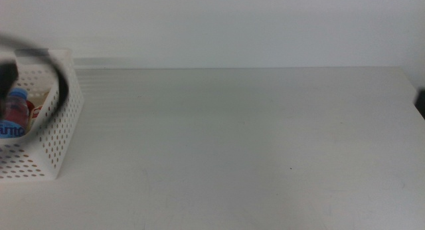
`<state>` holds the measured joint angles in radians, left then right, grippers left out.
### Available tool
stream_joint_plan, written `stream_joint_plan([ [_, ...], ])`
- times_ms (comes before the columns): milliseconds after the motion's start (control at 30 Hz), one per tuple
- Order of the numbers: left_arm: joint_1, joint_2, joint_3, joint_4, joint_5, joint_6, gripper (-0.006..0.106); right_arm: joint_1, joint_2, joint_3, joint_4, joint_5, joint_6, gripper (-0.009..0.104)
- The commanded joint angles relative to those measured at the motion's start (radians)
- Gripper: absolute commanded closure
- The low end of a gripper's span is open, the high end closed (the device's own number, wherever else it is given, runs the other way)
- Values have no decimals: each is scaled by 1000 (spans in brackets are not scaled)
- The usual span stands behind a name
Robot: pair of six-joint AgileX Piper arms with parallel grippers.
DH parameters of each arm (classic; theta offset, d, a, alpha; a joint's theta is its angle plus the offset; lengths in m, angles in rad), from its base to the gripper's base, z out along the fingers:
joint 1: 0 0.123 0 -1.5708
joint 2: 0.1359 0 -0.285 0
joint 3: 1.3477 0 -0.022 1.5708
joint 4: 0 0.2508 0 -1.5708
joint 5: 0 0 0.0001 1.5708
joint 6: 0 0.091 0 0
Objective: Use arms to grab the bottles and put them into the dustbin to the left of the table.
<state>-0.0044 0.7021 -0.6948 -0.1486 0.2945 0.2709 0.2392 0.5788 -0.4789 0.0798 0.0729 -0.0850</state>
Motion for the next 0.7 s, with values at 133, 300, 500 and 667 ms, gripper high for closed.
stream_joint_plan([
  [133,2,-219,213,-5,-85,-9,10,-63,-224,166,-35,-73,-9,24],
  [300,2,-395,408,-7,-85,-9,10,-130,-380,325,-37,-73,-9,24],
  [500,2,-647,658,-7,-85,-9,10,-164,-548,489,-37,-73,-9,24],
  [667,2,-732,733,-6,-96,-9,10,-164,-613,499,-41,-38,-9,24],
])
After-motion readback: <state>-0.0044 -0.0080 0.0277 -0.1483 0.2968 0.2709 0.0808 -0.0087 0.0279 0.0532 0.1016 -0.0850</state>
